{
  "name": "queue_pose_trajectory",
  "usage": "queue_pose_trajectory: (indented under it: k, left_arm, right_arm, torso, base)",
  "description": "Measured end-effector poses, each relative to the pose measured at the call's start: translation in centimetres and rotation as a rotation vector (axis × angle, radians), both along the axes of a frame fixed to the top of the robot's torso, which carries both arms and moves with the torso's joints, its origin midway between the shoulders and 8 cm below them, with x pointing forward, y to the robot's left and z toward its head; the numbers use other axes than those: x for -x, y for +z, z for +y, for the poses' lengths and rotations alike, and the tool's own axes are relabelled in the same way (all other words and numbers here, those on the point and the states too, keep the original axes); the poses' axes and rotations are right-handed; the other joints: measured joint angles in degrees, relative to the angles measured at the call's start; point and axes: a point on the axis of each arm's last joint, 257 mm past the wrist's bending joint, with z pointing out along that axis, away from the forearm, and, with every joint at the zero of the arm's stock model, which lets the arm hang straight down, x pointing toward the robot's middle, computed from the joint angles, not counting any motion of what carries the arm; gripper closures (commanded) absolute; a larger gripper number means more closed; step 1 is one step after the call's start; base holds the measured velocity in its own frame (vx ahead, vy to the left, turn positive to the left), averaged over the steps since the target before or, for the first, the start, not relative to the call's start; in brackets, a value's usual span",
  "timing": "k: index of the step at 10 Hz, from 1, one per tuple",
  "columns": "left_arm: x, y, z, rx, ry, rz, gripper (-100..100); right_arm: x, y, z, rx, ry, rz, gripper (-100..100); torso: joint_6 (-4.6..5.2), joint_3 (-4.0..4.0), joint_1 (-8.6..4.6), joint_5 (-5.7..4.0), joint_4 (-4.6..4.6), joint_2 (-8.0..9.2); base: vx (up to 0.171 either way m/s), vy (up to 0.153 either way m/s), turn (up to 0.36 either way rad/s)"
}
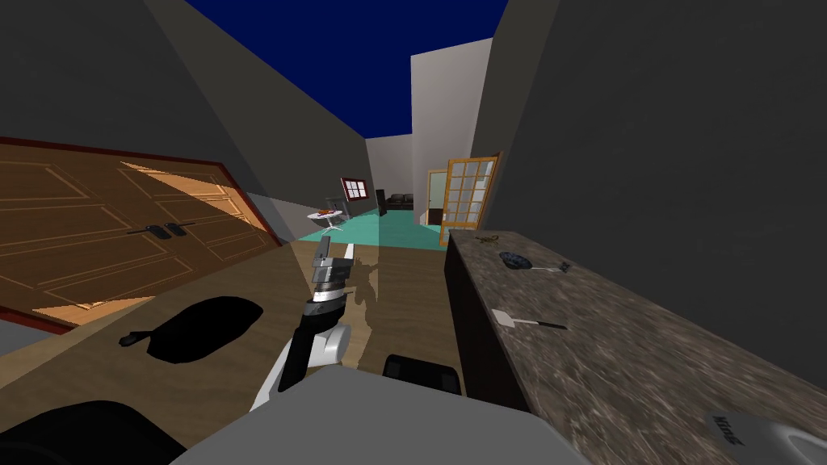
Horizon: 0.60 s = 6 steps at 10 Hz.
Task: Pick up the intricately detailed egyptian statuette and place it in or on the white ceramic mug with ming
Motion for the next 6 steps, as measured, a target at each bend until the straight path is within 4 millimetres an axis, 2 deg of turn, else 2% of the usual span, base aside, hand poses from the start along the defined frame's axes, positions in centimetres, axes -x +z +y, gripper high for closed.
queue_pose_trajectory:
  k: [6]
  left_arm:
    - [0.0, 0.0, 0.0, 0.0, 0.0, 0.0, 0]
  right_arm:
    - [-1.6, 1.3, -0.3, 0.011, 0.033, -0.002, -100]
  torso:
    - [-0.01, 0.03, 0.02, 0.01, 0.01, 0.06]
  base:
    - [-0.022, 0.006, 0.011]
